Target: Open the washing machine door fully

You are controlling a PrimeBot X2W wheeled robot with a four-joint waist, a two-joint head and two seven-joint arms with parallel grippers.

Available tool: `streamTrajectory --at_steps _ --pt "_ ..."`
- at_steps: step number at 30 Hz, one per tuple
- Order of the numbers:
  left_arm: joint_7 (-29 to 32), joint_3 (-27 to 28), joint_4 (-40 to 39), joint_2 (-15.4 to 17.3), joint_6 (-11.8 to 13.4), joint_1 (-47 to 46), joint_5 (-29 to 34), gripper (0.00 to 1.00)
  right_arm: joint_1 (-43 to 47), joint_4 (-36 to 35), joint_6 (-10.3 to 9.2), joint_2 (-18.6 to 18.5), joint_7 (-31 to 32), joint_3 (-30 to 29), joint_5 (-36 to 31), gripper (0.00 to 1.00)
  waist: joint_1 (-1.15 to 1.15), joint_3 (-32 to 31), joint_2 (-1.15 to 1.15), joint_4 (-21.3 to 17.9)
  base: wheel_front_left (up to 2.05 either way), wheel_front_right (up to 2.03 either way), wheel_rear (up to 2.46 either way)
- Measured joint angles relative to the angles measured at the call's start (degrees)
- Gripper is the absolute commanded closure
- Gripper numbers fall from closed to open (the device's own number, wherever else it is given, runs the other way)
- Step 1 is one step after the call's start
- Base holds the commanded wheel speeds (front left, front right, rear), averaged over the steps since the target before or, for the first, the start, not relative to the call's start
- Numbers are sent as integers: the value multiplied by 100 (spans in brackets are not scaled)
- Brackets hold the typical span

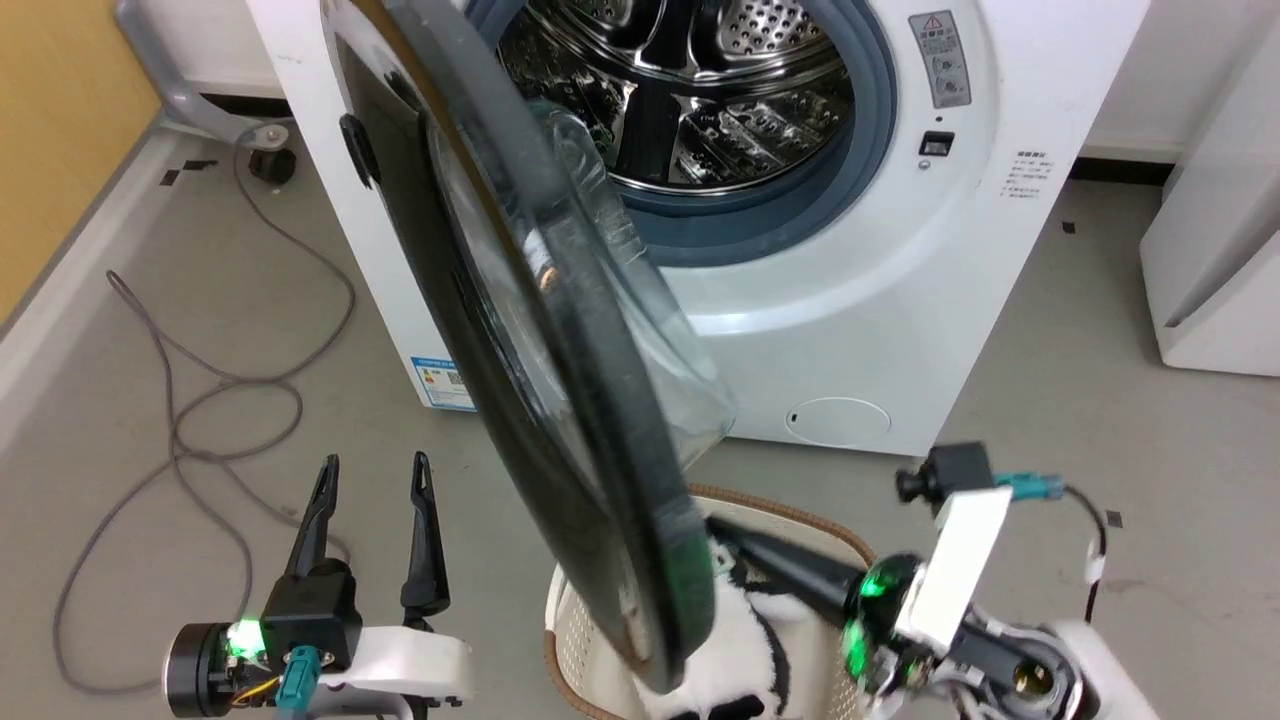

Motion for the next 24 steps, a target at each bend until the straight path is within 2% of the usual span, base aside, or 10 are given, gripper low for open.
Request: streamTrajectory --at_steps 6,12,18,21,24 --pt "0 16 23 3 -27 104 0 0 303 -179 -1 48 -19 189 -143 100 0 -104 0 -35 0 0 0" --pt "0 27 46 9 -29 194 1 0 415 -543 -1 101 -597 -68 -313 100 0 -244 0 -83 0 0 0" --pt "0 41 49 25 -29 255 1 0 453 -1099 -1 79 -1975 -530 -1091 100 0 -341 0 -137 0 0 0" --pt "0 47 43 27 -29 261 1 0 454 -1329 -1 -41 -2927 -586 -1811 100 0 -356 0 -172 0 0 0" --pt "0 60 38 30 -29 266 1 0 460 -1408 -1 -107 -3830 -643 -2134 100 0 -370 0 -209 0 0 0"
